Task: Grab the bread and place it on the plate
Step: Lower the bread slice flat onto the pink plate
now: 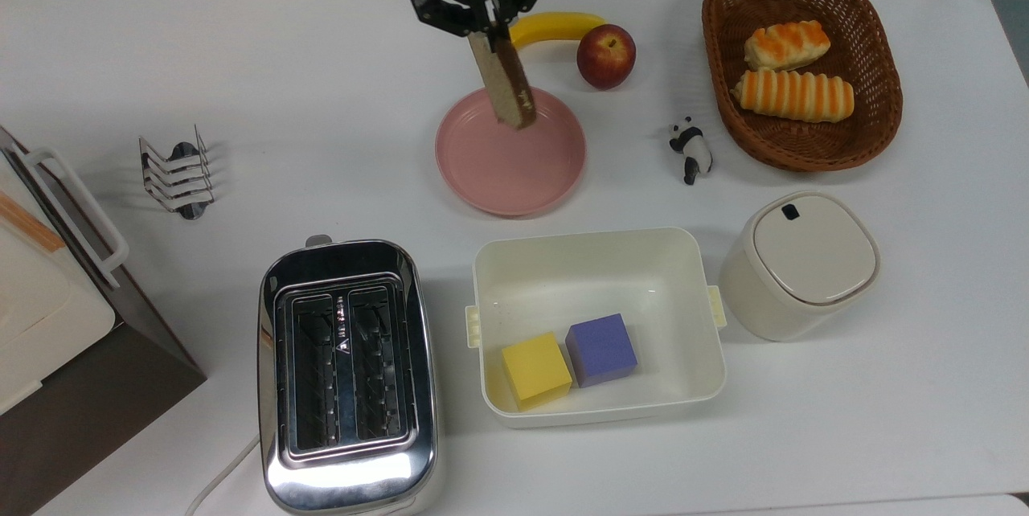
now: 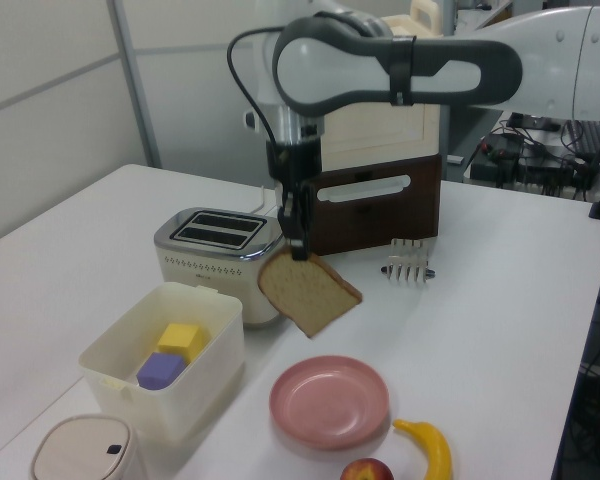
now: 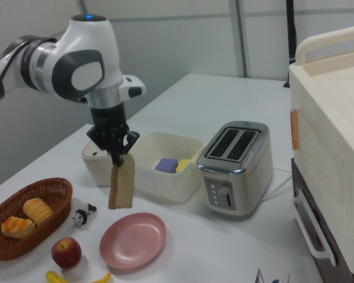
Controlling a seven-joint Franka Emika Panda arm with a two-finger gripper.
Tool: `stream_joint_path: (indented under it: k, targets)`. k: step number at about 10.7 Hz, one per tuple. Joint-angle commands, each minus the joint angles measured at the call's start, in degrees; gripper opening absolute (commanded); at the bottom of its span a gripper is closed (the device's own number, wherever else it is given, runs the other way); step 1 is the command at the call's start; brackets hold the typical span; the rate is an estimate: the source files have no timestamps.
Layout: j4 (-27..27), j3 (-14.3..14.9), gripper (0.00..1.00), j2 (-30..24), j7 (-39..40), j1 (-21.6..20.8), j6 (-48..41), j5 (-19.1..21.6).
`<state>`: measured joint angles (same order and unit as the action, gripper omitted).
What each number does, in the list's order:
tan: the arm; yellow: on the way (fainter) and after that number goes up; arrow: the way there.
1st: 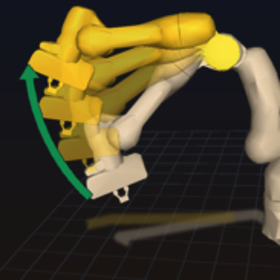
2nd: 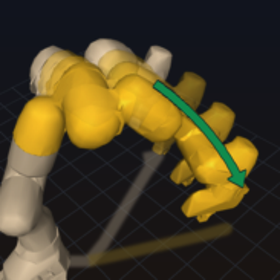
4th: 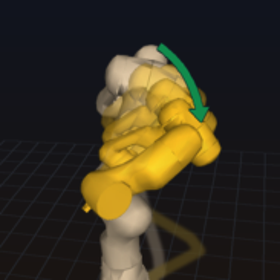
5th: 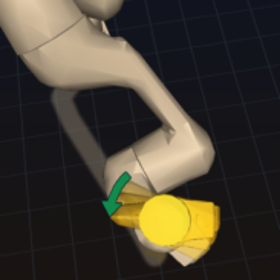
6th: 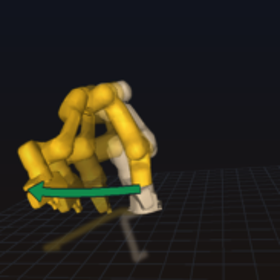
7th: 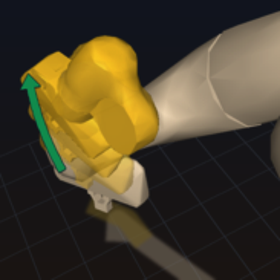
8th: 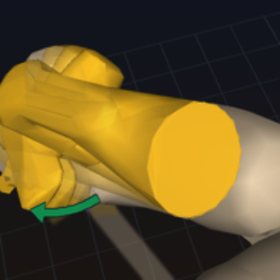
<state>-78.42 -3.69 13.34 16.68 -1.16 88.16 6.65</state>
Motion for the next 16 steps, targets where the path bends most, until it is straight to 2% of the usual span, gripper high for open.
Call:
stream_joint_path:
  k: [1, 4, 5, 6, 7, 8, 12, 14, 16]
  targets:
    - [-2.70, 0.26, 0.01, 1.68, 5.55, -3.05, -5.34, 0.30]
    - [-2.70, 0.27, 0.03, 6.25, 8.63, -5.60, -7.82, -0.84]
    - [-2.70, 0.27, 0.10, 7.57, 8.72, -5.96, -7.83, -2.06]
    - [-2.70, 0.35, 0.32, 8.71, 8.64, -5.87, -7.74, -2.60]
    - [-2.44, 0.79, 0.71, 9.85, 8.63, -5.70, -7.30, -3.12]
    - [-2.35, 1.05, 1.00, 10.56, 8.63, -5.52, -7.21, -4.52]
    - [-0.87, 1.23, 1.00, 10.13, 7.85, -3.16, -1.26, -11.81]
    - [-0.77, 2.45, 1.00, 9.78, 2.69, -2.80, 1.48, -15.59]
    - [-0.77, 3.42, 1.00, 8.90, -2.07, -2.71, 2.37, -17.10]
